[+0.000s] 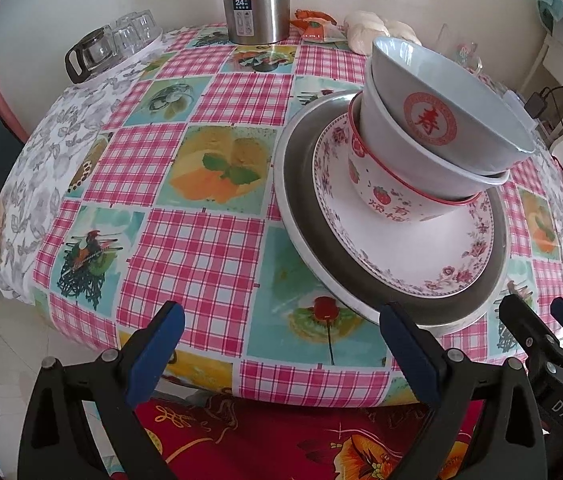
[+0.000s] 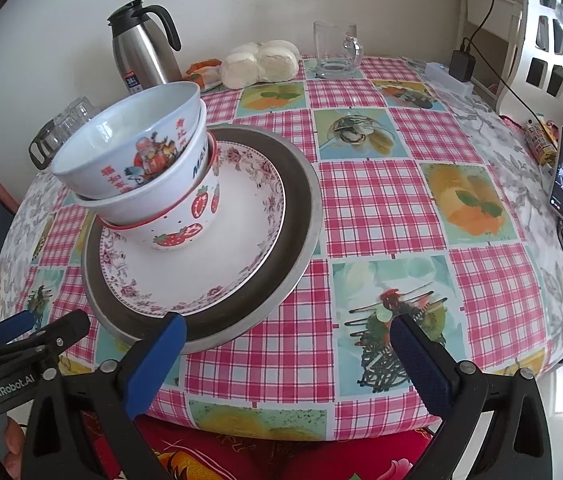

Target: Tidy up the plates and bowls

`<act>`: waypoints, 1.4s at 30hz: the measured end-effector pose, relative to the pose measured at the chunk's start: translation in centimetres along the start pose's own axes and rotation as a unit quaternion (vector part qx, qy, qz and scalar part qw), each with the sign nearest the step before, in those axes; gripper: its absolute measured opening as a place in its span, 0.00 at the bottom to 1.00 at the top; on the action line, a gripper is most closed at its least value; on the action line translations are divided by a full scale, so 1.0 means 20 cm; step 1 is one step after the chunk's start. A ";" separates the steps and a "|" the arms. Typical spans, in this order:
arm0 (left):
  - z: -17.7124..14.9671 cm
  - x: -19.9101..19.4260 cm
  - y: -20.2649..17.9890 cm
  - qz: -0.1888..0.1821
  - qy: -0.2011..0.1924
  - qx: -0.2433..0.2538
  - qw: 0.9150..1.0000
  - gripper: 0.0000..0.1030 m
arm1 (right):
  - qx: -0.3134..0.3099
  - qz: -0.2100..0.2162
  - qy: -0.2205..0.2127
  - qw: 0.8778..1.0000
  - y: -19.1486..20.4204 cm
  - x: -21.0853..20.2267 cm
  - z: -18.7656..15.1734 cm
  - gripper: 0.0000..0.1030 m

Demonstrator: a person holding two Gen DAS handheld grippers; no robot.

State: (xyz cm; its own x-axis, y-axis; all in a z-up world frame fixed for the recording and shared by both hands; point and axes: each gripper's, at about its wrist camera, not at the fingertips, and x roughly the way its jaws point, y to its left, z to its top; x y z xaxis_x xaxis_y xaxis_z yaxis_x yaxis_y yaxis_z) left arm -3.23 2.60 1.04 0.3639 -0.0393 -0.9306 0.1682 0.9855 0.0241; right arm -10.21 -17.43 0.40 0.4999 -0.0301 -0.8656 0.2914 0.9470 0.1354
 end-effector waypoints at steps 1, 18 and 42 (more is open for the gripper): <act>0.00 0.00 0.00 0.000 0.001 0.000 1.000 0.95 | -0.001 0.000 0.000 1.000 0.00 0.00 0.00 1.00; 0.00 -0.01 0.01 0.003 0.001 0.000 1.000 0.95 | 0.004 0.001 0.002 1.000 -0.01 0.00 0.00 1.00; 0.01 -0.03 -0.02 0.025 -0.003 0.010 1.000 0.95 | 0.000 0.002 0.002 1.000 0.00 0.01 0.00 1.00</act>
State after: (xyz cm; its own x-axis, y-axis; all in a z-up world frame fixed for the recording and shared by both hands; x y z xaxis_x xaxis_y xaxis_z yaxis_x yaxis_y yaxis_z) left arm -3.42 2.15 1.68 0.3782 0.0095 -0.9257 0.1675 0.9827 0.0786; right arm -10.06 -17.44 0.33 0.4973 -0.0249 -0.8672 0.2900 0.9468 0.1392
